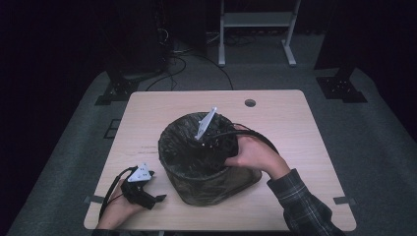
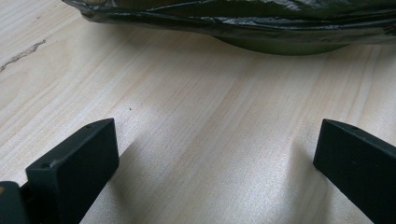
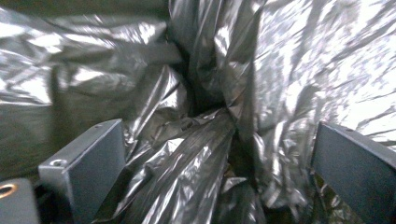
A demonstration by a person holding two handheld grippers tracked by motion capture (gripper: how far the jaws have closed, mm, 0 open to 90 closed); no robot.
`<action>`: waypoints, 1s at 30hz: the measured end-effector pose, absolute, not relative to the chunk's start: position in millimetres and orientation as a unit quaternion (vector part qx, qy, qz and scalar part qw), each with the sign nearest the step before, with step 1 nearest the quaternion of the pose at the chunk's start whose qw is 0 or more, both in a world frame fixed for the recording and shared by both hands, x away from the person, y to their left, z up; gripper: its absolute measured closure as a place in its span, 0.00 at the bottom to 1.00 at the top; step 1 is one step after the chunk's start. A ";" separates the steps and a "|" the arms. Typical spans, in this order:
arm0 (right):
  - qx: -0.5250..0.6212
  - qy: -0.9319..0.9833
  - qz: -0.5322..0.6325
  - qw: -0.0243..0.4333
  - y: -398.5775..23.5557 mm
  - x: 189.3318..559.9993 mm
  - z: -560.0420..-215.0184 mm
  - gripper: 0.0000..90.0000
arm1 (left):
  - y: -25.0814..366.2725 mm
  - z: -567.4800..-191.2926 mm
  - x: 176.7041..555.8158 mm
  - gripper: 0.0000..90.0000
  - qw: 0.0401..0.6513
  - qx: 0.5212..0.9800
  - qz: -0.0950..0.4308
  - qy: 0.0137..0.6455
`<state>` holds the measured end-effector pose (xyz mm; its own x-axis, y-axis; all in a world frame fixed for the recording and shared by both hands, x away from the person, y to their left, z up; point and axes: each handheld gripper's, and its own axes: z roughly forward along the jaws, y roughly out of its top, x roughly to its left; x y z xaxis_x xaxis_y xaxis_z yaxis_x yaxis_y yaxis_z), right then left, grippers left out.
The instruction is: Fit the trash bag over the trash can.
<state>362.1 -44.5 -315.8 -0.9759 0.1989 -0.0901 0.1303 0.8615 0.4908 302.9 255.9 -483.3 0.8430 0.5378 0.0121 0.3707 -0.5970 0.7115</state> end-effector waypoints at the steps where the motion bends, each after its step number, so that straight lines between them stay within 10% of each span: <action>1: 0.086 0.959 0.262 0.069 -47.2 362.0 -311.1 0.03 | 255.9 -483.3 302.9 0.00 0.369 0.886 0.113 0.256; 12: 0.065 0.935 0.342 0.073 -21.8 361.6 -263.1 0.03 | 255.9 -483.4 302.9 0.00 0.369 0.886 0.113 0.256; 30: 0.070 0.967 0.240 0.041 47.0 381.7 -324.9 0.03 | 256.0 -483.3 302.9 0.00 0.369 0.886 0.113 0.256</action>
<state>381.7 47.0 -324.9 -0.9868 0.1556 -0.0448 0.1165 0.8744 0.4709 302.9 256.0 -483.3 0.8434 0.5371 0.0112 0.3709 -0.5971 0.7113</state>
